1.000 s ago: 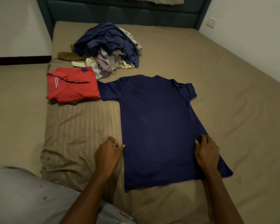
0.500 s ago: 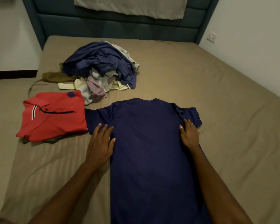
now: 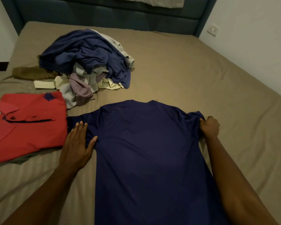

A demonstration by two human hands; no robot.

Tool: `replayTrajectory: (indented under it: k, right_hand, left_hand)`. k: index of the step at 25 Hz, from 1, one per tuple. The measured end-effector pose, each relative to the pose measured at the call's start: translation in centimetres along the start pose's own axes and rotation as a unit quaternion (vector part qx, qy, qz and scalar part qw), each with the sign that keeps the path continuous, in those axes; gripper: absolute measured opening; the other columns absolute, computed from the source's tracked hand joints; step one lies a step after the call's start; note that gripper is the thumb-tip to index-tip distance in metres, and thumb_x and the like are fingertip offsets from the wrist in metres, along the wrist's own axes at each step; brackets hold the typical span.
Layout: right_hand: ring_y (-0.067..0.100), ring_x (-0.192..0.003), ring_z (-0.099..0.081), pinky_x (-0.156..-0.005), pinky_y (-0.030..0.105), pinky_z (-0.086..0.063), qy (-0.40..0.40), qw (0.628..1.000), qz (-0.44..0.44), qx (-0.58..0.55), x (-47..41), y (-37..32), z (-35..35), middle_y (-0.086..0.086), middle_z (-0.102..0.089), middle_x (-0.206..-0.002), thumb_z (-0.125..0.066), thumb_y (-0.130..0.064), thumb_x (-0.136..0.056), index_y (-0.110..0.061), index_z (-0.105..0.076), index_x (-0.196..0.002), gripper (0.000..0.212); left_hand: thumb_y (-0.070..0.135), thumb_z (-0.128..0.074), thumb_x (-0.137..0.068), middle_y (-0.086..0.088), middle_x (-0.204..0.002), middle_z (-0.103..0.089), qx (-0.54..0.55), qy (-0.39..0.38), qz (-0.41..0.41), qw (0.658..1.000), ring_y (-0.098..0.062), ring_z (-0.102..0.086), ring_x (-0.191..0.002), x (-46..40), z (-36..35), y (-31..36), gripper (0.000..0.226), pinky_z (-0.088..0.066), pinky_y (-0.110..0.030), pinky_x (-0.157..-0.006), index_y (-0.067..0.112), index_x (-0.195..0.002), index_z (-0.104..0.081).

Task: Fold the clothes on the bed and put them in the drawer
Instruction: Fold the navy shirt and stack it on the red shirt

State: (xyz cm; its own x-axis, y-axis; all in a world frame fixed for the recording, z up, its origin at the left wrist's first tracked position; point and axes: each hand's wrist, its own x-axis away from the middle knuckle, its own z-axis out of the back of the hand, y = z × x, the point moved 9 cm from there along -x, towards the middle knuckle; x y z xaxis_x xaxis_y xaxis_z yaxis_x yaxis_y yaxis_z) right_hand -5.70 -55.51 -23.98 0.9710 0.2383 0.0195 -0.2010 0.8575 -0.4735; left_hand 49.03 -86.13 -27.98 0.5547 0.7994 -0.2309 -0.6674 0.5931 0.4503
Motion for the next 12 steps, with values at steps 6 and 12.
replayTrajectory:
  k: [6, 12]
  right_hand:
    - [0.044, -0.106, -0.063, -0.079, 0.045, -0.049, 0.034, 0.995, -0.092, -0.032, -1.3, 2.3, 1.1, 0.026, -0.062, -0.122, -0.057, -0.016, -0.097, 0.004, -0.054, -0.121, 0.031]
    - [0.047, -0.117, -0.052, -0.098, 0.054, -0.039, 0.141, 0.981, 0.070, 0.113, 2.2, -2.3, 0.3, 0.031, -0.056, -0.127, -0.052, -0.029, -0.103, 0.004, -0.055, -0.124, 0.039]
  left_hand:
    - [0.069, -0.027, -0.098, -0.007, -0.168, -0.026, 0.009, 0.008, -0.001, 1.000, -0.020, -0.020, -0.156, -0.1, -0.2, -0.3, 0.085, -0.021, -0.043, -0.126, 0.011, -0.161, -0.025]
    - [0.067, -0.029, -0.099, -0.008, -0.168, -0.025, 0.005, 0.009, 0.000, 1.000, -0.021, -0.020, -0.156, 0.0, 0.0, -0.1, 0.086, -0.021, -0.042, -0.126, 0.011, -0.162, -0.019]
